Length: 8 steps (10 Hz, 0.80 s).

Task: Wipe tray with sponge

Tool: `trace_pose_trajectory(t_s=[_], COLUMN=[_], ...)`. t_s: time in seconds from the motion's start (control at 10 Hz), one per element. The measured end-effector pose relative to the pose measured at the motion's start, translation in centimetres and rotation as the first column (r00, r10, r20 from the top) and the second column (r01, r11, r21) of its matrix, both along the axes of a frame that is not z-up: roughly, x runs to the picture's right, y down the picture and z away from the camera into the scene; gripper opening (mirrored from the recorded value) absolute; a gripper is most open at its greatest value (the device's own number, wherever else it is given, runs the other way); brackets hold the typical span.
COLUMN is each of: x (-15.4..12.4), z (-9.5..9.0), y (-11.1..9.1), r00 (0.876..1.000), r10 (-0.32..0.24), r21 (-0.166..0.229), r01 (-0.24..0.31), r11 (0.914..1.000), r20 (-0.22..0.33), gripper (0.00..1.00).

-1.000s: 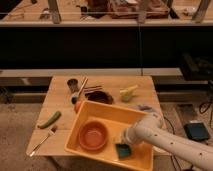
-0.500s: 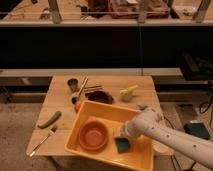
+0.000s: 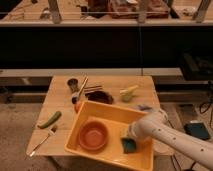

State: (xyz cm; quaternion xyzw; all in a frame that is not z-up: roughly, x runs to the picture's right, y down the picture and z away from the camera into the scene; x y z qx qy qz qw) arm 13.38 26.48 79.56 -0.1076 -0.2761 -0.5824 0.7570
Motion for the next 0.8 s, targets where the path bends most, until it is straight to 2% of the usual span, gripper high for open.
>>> trace_pose_trajectory(t_s=[0.4,0.8], x=[1.2,-0.1], z=[-2.1,-2.2], y=[1.4,1.9], r00=[0.999,0.999], r10=[0.036,0.049], r21=[-0.010,-0.029], r01=[-0.036,-0.049], r11=[0.9993,0.9984], r20=[-0.038,0.002], gripper=[0.00,0.00])
